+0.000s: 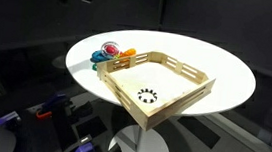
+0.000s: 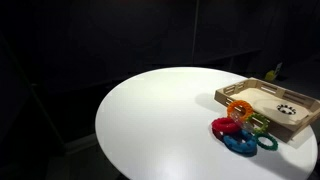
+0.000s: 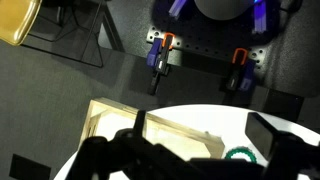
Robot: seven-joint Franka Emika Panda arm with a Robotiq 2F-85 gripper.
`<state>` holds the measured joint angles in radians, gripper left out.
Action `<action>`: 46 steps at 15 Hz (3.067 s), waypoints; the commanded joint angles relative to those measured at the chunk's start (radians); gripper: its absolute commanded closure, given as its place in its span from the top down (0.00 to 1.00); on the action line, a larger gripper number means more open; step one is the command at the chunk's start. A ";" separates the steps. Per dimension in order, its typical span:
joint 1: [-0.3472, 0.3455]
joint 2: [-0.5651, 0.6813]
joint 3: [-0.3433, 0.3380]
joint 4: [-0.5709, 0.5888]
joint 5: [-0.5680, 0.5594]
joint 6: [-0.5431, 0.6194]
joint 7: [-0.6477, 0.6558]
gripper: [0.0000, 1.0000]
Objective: Remove the striped ring from the cart and put it on the counter
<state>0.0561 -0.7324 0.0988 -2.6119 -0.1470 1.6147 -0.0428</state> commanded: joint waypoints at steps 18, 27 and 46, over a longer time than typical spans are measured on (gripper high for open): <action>-0.018 0.066 -0.051 0.107 0.010 0.044 0.047 1.00; -0.085 0.229 -0.115 0.138 0.017 0.288 0.097 1.00; -0.121 0.478 -0.123 0.124 0.018 0.490 0.173 1.00</action>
<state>-0.0623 -0.2585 -0.0224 -2.4909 -0.1341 2.1051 0.1274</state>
